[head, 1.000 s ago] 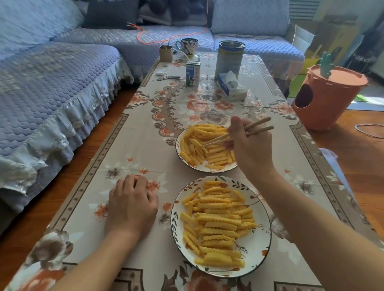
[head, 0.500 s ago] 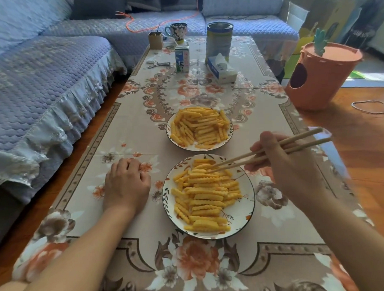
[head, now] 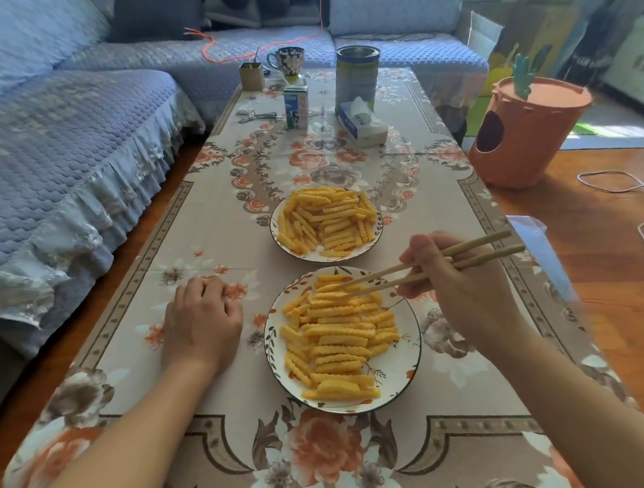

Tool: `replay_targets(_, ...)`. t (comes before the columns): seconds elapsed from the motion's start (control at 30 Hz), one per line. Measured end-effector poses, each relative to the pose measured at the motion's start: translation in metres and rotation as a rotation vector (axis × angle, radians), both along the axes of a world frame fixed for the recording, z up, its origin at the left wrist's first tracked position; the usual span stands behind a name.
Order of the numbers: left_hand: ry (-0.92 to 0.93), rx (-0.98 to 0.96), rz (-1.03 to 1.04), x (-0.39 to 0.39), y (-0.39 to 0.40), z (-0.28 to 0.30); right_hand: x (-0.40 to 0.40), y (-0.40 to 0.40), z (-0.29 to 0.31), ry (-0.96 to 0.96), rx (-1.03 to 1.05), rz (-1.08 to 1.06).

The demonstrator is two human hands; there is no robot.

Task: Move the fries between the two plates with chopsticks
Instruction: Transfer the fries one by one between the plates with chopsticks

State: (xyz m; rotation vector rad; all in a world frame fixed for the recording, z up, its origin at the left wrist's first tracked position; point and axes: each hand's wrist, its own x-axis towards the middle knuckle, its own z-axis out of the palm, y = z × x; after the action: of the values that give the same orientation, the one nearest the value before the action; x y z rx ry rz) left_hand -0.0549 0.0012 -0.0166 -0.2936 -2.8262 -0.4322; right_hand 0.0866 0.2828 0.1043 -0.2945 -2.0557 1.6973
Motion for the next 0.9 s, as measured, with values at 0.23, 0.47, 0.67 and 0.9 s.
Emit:
replay_targets(0.23, -0.015, -0.034, -0.001, 0.001, 0.001, 0.001, -0.028, 0.018, 0.008, -0.017, -0.245, -0.065)
replay_targets(0.47, -0.089, -0.18, -0.021, -0.009, 0.008, 0.014, -0.102, 0.014, 0.013, -0.002, -0.505, 0.014)
replay_targets(0.67, -0.152, -0.109, 0.091, -0.064, 0.027, 0.03, -0.139, 0.007, -0.008, 0.044, -0.327, -0.063)
replay_targets(0.9, 0.007, -0.072, 0.141, -0.074, 0.031, 0.001, -0.154, 0.001, -0.016, 0.039, -0.128, 0.073)
